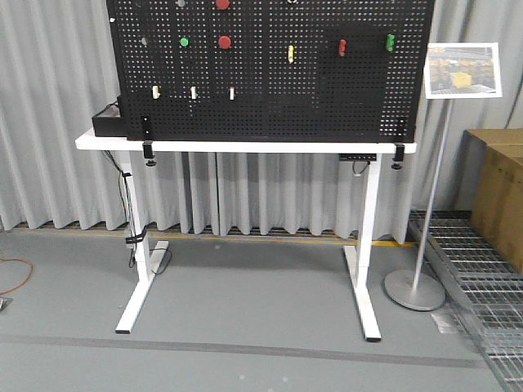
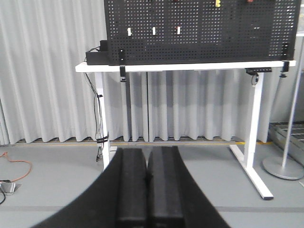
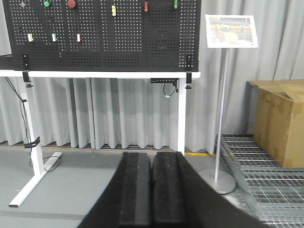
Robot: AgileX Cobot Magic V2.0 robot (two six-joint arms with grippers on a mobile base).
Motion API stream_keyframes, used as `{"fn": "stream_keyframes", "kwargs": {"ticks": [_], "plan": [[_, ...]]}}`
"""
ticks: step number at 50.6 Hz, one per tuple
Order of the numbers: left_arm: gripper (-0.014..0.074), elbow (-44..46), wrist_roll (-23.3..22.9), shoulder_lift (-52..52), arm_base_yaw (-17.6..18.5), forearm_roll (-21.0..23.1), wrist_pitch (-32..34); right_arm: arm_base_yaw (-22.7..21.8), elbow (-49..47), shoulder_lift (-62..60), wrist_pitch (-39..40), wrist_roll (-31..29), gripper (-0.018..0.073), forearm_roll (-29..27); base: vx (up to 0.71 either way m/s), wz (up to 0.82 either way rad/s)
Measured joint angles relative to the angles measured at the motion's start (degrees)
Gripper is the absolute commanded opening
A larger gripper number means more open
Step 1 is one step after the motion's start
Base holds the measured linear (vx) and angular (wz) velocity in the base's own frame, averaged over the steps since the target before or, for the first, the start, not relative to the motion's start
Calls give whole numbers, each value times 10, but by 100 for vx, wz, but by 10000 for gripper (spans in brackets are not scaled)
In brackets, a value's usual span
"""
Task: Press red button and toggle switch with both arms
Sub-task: 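Drive the base forward up to the black pegboard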
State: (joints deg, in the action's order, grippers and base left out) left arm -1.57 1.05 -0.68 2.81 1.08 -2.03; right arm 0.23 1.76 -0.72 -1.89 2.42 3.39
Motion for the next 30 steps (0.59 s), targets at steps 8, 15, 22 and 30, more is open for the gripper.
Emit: {"fn": "stream_keyframes", "kwargs": {"ticks": [8,15,22,30], "plan": [[1,0,0,0,0,0,0,0,0,0,0,0,-3,0,27,3],[1,0,0,0,0,0,0,0,0,0,0,0,-3,0,33,-5],[1,0,0,0,0,0,0,0,0,0,0,0,-3,0,39,-3],[1,0,0,0,0,0,0,0,0,0,0,0,-3,0,43,-3]]}}
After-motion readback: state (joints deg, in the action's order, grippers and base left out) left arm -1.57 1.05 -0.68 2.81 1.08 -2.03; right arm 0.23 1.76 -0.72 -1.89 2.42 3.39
